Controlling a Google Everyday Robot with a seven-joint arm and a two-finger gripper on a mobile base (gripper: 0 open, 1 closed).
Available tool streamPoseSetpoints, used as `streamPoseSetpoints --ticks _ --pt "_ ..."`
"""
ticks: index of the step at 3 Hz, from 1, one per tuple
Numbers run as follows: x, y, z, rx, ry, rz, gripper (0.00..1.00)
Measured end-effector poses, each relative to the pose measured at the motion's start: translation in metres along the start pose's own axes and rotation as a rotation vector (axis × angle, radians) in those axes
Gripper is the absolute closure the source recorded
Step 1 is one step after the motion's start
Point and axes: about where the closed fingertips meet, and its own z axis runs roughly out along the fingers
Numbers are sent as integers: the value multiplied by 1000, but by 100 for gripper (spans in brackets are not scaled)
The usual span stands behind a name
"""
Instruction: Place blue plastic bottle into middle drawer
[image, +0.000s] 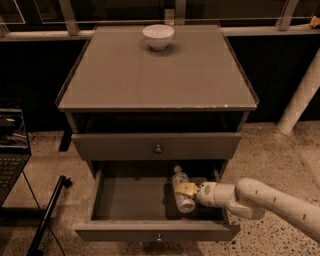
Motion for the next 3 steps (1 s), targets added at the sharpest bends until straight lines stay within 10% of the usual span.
streamPoseSetpoints --ticks 3 --pt "1 -1 2 3 6 2 35"
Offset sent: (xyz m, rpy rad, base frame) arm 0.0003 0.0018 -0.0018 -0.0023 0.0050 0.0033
